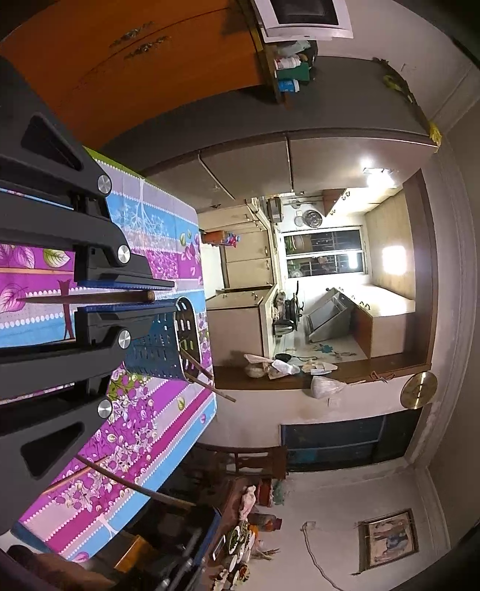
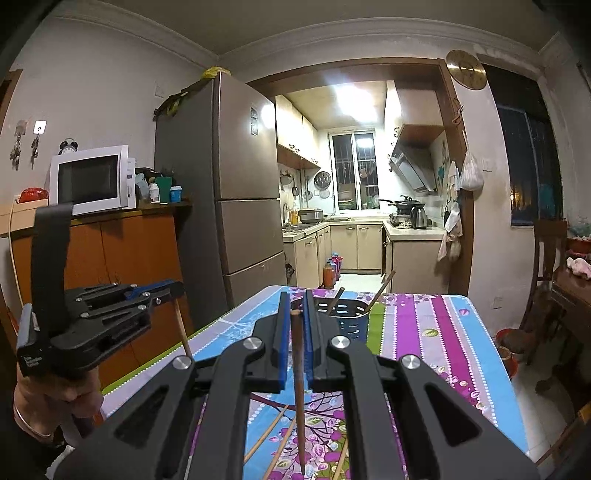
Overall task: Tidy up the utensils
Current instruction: 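Lift the chopsticks with both tools and carry them above the blue holder, then lower the chopsticks into the holder and open the right tool while the left tool opens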
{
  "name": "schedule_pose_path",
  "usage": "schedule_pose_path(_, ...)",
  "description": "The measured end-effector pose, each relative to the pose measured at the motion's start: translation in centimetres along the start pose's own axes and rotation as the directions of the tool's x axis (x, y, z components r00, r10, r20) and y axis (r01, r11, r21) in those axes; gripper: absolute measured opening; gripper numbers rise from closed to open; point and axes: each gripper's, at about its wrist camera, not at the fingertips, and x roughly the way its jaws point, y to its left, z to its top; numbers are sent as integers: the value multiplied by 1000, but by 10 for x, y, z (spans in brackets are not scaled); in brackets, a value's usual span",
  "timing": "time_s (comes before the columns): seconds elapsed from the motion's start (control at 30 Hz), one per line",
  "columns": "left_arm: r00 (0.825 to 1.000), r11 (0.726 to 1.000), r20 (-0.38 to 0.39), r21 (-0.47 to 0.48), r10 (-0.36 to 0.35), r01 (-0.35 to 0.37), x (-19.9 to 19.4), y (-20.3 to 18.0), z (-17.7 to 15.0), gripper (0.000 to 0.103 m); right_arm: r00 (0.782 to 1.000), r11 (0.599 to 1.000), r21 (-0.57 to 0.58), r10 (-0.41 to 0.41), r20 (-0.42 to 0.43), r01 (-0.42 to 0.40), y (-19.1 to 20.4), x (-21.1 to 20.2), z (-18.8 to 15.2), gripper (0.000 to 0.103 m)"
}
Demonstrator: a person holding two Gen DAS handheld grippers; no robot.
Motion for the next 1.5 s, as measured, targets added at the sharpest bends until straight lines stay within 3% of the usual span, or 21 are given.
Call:
schedule_pose_path(0.33, 999, 999, 17, 15, -43, 43, 20, -6, 25, 8, 1000, 1000, -8, 6, -17, -6, -9, 25, 15, 5)
schedule_pose_path(0.5, 994, 997, 86, 30, -68, 66, 35, -6, 72, 8, 999, 1000, -3, -5, 42, 5, -22, 38, 52, 5)
schedule_pose_path(0.73, 970, 995, 224, -7, -97, 101, 65, -1, 155, 8, 982, 999, -5, -41, 183, 43, -43, 66, 129, 5)
schedule_pose_path(0.87, 958, 992, 265, -23, -113, 123, 90, -2, 175, 8, 974, 998, 19, -57, 220, 54, -62, 96, 150, 5)
schedule_pose_path(1.0, 961, 989, 248, -40, -126, 140, 126, -3, 177, 7, 970, 997, 56, -71, 234, 59, -77, 126, 151, 5)
schedule_pose_path(1.2, 967, 988, 215, -44, -137, 149, 175, -4, 149, 7, 970, 992, 107, -84, 228, 61, -93, 169, 130, 5)
schedule_pose_path(1.5, 977, 981, 149, -93, -153, 168, 220, 2, 95, 7, 986, 969, 236, -102, 129, 70, -108, 209, 62, 6)
